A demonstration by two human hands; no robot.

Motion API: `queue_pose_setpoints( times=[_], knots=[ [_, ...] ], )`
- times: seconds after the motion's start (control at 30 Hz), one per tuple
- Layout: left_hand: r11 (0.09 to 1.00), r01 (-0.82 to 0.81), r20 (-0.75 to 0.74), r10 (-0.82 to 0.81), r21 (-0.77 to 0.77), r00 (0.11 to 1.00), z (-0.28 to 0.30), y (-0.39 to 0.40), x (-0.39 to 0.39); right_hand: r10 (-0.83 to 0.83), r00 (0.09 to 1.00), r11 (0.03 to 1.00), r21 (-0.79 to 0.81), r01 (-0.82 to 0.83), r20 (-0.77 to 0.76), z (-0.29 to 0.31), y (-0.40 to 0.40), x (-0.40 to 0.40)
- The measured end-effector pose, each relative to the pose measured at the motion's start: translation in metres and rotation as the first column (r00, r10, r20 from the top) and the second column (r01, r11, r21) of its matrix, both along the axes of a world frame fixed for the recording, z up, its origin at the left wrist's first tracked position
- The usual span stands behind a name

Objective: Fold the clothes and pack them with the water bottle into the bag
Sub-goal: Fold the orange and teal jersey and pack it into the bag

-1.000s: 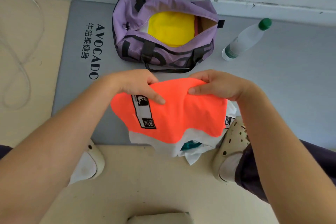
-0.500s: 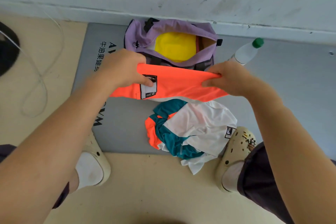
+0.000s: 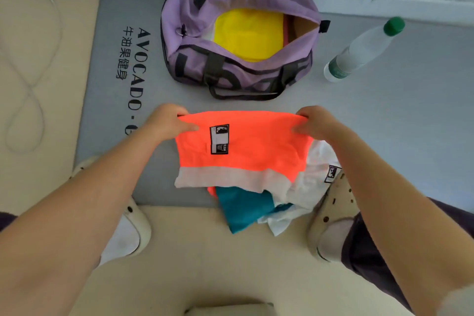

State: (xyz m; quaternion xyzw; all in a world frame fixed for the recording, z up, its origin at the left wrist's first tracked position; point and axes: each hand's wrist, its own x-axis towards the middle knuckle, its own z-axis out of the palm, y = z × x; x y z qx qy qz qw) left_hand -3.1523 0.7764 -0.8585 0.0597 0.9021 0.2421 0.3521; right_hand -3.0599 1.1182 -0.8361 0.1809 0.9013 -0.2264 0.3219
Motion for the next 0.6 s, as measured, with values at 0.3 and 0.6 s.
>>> queue_pose_setpoints(
  times=[0.3, 0.6],
  knots=[
    [0.836, -0.511, 0.13, 0.494, 0.2, 0.86, -0.067, -0.004, 0.017, -0.577, 0.811, 0.814, -0.157, 0.56, -0.098, -0.077, 0.017, 0.031],
    [0.772, -0.598, 0.105, 0.59, 0.215, 0.8, -0.07, 0.0, 0.03, -0.632, 0.697, 0.76, -0.095, 0.643, -0.338, -0.069, 0.005, 0.02]
  ],
)
